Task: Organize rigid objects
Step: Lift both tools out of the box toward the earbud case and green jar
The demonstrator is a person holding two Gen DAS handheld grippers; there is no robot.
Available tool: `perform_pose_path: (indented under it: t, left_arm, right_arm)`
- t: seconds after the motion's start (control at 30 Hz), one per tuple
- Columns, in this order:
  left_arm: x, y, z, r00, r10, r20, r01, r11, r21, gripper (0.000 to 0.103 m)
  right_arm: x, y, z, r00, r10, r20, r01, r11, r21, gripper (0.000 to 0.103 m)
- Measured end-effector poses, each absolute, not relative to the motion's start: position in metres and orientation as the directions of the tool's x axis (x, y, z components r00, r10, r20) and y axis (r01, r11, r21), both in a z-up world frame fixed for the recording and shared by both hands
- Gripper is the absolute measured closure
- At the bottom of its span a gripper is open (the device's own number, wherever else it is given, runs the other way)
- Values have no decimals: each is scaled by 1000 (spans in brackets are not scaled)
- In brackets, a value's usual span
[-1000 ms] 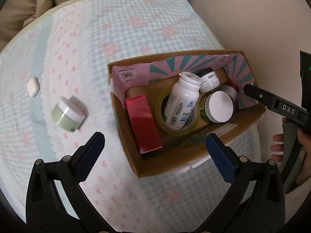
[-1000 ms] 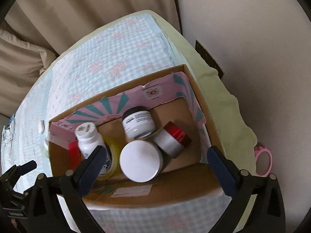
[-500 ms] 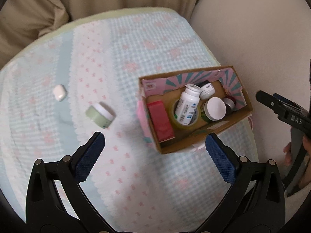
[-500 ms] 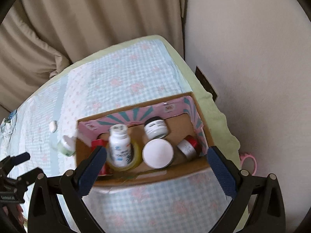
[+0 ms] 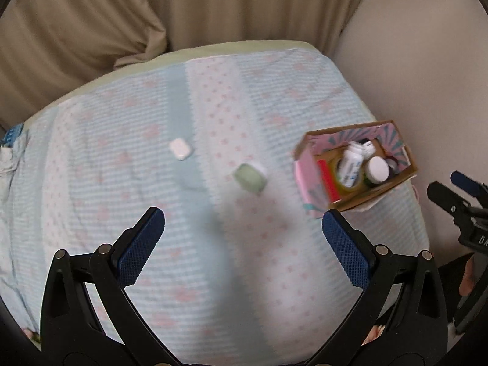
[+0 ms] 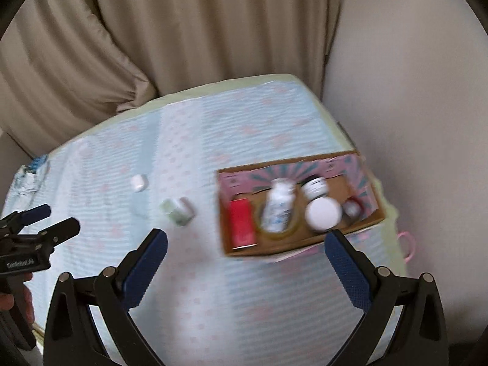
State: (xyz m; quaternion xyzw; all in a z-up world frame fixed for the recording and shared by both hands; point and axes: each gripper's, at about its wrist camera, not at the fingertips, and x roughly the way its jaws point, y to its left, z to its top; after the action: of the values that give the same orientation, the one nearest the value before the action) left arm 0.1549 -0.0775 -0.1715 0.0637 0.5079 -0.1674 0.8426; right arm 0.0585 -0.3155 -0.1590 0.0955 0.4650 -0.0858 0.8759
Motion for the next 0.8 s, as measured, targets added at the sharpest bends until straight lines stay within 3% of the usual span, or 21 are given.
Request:
perform_pose_path:
  t: [0.37,0.8]
  left_arm:
    - [198,27,-179,436,-228,-870,392,919,-45,0]
    - [318,19,-255,331,-224,-917,567,823,3,0]
  right_arm:
    - [74,-214,-182,526,-23,-850,276,950,145,0]
    - [148,-197,-252,469,127,-874,439,825,356,0]
